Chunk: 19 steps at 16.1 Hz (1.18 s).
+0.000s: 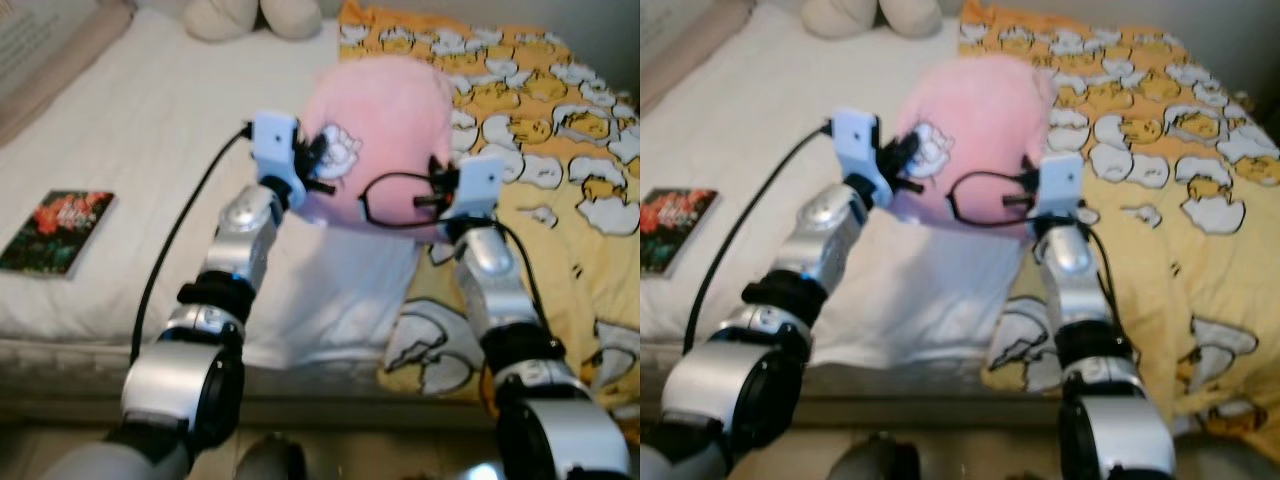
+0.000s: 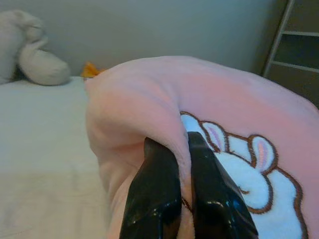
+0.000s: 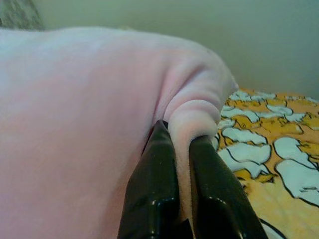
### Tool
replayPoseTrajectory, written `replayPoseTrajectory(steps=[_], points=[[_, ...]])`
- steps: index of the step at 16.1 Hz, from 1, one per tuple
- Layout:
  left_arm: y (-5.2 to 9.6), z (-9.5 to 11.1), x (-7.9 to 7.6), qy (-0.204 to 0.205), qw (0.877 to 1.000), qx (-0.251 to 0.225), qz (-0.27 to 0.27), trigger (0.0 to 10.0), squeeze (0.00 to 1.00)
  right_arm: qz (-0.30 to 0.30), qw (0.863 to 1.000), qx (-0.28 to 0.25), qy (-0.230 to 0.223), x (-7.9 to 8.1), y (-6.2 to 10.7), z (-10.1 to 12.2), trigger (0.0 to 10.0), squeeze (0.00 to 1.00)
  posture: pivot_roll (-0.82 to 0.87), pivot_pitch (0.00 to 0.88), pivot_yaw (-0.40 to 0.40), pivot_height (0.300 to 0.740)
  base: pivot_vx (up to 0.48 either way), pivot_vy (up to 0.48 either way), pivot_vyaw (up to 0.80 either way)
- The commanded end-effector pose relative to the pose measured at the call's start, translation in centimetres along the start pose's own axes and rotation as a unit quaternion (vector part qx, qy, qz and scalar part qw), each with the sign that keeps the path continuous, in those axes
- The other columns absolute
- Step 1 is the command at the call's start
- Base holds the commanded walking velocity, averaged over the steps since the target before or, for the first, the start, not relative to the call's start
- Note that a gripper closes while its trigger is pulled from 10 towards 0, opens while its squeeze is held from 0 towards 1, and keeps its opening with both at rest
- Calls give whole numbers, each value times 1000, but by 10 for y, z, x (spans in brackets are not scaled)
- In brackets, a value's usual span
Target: Clean up the room
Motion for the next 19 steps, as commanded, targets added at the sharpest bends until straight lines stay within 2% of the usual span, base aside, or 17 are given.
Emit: replayPoseTrajectory(steps=[1,5,7,11,14,19], points=[[-4,6,-13,-9,1000,-17,-12,10000,0,-28,1000,-2,4,-15,5,-1,10000,0,16,0,52,740,0,480,0],[-4,7,-9,-10,1000,-17,-1,10000,0,-35,999,-1,1,-14,6,0,10000,0,23,0,54,740,0,480,0],[-3,8,-4,-12,1000,-20,15,10000,0,-18,1000,-7,6,-4,3,3,10000,0,40,0,66,740,0,480,684],[-1,6,-4,-17,999,-21,20,10000,0,-15,1000,-3,10,-4,1,3,10000,0,67,0,61,740,0,480,539],[-3,-1,-12,-11,999,-19,24,10000,0,-9,1000,-1,27,-12,0,3,10000,0,44,0,25,740,0,480,475],[-8,7,-12,-9,999,-29,36,10000,0,16,999,-7,45,-8,-6,9,10000,31,45,0,5,740,0,480,454]])
Point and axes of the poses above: a point about 5 cm out from each wrist's last joint towards the gripper, its own y axis pointing back from the gripper into the wrist, its own z axis along the axis of the wrist's last joint, x = y × z, the point moved 5 cm from there along -y, pointing out of the wrist towards the gripper, and after that the axes turned 13 degrees about y, right-handed, at the moved point
